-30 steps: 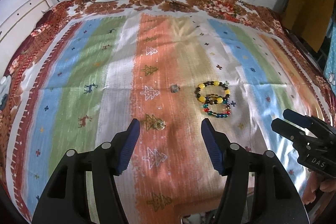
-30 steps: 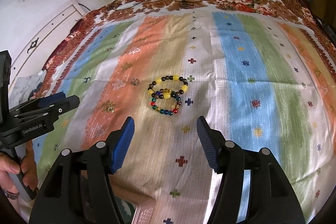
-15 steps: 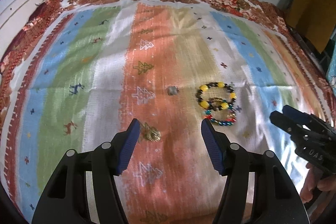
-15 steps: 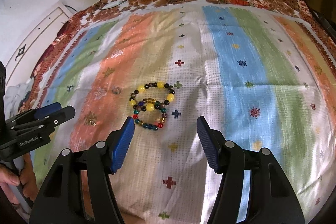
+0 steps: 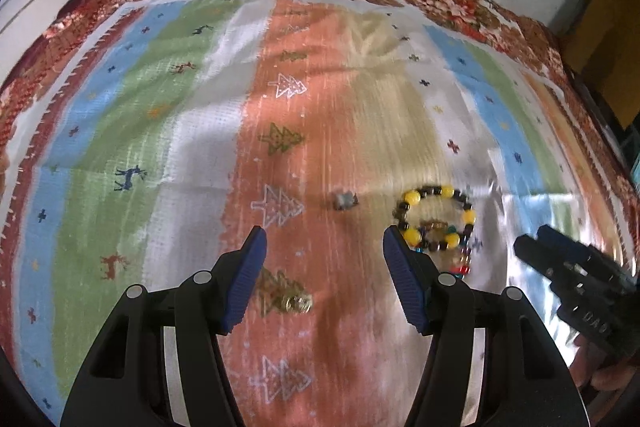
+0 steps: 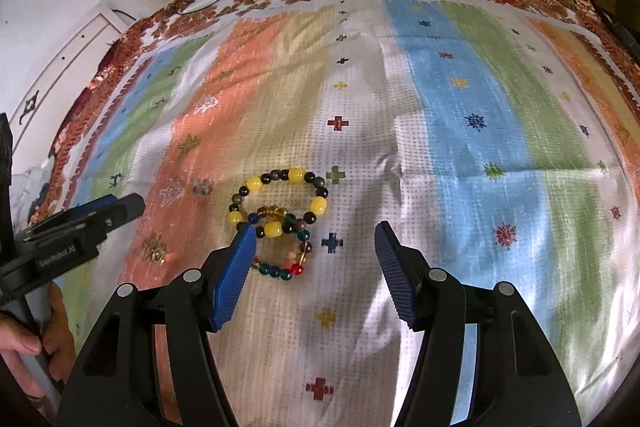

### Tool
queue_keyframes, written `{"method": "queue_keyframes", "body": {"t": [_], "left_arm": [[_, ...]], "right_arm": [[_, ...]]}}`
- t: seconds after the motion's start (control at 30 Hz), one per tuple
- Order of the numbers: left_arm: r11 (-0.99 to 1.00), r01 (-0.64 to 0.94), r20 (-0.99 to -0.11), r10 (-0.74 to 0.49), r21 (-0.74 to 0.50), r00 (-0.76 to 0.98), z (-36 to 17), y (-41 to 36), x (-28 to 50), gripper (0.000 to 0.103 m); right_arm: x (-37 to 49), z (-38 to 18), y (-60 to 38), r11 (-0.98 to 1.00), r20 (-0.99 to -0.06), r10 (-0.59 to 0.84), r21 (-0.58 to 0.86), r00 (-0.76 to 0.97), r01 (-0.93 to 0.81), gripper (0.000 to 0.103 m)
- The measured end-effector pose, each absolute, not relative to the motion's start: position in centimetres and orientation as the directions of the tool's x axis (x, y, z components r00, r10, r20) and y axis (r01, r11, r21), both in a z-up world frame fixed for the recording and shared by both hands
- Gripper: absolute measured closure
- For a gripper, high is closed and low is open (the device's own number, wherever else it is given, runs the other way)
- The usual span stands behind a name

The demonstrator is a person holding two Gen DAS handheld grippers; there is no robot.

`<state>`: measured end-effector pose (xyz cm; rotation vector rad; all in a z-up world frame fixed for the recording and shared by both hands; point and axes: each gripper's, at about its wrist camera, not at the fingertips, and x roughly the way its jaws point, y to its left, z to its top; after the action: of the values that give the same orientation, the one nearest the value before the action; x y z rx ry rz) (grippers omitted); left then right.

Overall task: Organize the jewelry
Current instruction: 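Move both open tools toward the yellow-black bracelet and silver ring, then grasp the small silver ring with the left tool while the right tool grasps the yellow-black bracelet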

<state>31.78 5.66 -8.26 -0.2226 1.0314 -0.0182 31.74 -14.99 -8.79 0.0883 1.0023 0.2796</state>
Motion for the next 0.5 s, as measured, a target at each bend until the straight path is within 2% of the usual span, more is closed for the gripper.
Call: {"method": "queue_keyframes", "body": {"t": [0.1,0.5], "left_arm": [[0.969,-0.083,-0.849,-0.163,-0.235,0.502,-8.8,5.8,32.7,0.042],[0.957,-0.106,-0.864,-0.193,-0.271,0.464,-11.1,6.2,35.6,0.044]], "right_arm": [[32.5,-9.3,-14.9,0.961,-0.822,0.272,0.207,0.500,-0.183,0.042],[35.0,-11.2,-14.8,0.969,-0.838,0.242,0.190,0.489,-0.155,0.042]]}}
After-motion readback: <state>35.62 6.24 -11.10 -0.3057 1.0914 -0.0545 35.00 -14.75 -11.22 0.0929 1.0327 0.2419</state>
